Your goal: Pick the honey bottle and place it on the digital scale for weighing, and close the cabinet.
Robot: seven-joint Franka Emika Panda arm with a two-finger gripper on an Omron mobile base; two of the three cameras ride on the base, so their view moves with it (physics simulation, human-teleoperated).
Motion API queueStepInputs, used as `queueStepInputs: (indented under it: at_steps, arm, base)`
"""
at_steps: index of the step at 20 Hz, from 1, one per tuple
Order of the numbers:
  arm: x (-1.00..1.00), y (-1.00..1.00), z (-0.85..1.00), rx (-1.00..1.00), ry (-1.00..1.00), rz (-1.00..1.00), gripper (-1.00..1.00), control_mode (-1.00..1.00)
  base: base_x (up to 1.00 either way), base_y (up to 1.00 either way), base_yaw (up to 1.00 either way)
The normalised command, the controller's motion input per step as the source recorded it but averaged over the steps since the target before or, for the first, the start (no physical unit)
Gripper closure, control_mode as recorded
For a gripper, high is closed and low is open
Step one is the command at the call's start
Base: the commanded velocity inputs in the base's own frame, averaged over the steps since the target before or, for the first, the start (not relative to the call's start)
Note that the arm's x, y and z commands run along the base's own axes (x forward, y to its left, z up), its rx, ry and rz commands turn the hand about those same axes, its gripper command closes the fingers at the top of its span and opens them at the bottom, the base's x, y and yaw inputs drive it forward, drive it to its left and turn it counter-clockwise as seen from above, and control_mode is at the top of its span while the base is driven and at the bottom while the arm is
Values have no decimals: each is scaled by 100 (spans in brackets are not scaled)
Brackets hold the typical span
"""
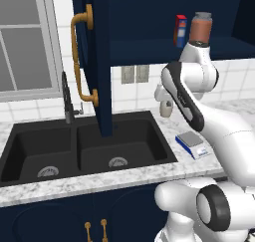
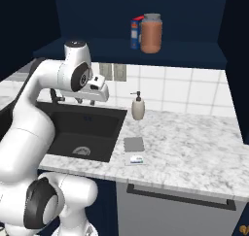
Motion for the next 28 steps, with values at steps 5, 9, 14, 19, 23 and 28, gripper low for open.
queueStepInputs:
  at_steps: [5,9,14,19,23,28]
  arm:
    - [-58,1,2,-5,-24,0,-100,-100]
    - [-88,-1,39,-7,-44,0,-100,-100]
    - [-53,-19,80,-1,-23,-2,-100,-100]
    - [-42,-33,72,0,-17,-3,-100,-100]
    - [-22,-32,32,0,-26,-5,-100,-100]
    - [-13,-39,11,0,-16,-7,-100,-100]
  base:
    - [0,0,0]
    - [0,0,0]
    - [0,0,0]
    - [0,0,0]
    - [0,0,0]
    - [0,0,0]
